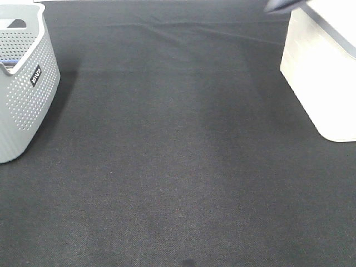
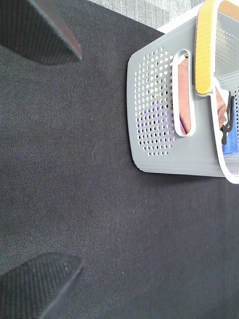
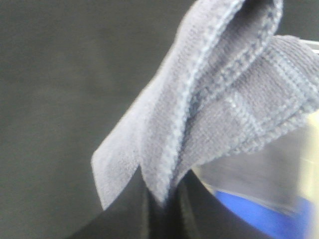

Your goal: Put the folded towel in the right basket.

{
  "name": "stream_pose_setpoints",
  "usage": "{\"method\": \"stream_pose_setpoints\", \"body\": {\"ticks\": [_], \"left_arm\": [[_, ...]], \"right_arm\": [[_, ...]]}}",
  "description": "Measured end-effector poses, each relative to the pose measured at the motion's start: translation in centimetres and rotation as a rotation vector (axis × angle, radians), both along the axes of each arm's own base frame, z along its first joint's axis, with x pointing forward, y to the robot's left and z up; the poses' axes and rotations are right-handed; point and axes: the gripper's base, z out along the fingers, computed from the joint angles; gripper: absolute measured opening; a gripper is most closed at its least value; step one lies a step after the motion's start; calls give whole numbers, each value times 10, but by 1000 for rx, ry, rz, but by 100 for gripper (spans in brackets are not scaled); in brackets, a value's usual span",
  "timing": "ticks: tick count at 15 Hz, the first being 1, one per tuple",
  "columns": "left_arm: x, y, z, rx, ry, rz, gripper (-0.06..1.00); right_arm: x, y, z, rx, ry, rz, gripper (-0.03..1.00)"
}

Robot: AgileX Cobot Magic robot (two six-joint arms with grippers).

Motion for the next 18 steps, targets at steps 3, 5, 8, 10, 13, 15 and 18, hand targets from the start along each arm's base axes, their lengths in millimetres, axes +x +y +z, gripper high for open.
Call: {"method": "stream_pose_setpoints", "body": {"ticks": [3, 5, 8, 10, 13, 15, 18], "left_arm": [[0, 0, 0, 0, 0, 0, 97], [0, 0, 0, 0, 0, 0, 97], [0, 0, 0, 0, 0, 0, 97], [0, 0, 0, 0, 0, 0, 97], [0, 0, 0, 0, 0, 0, 97], [0, 0, 0, 0, 0, 0, 97], [0, 0, 0, 0, 0, 0, 97]], "right_arm": [[-2, -51, -1, -6, 7, -120, 7], [4, -66, -12, -2, 33, -152, 7], [31, -80, -61, 46, 139, -192, 8], [39, -93, -82, 72, 187, -237, 17], [41, -100, -92, 100, 214, -281, 70], [41, -99, -92, 107, 224, -277, 81], [41, -88, -92, 134, 238, -225, 84]]}}
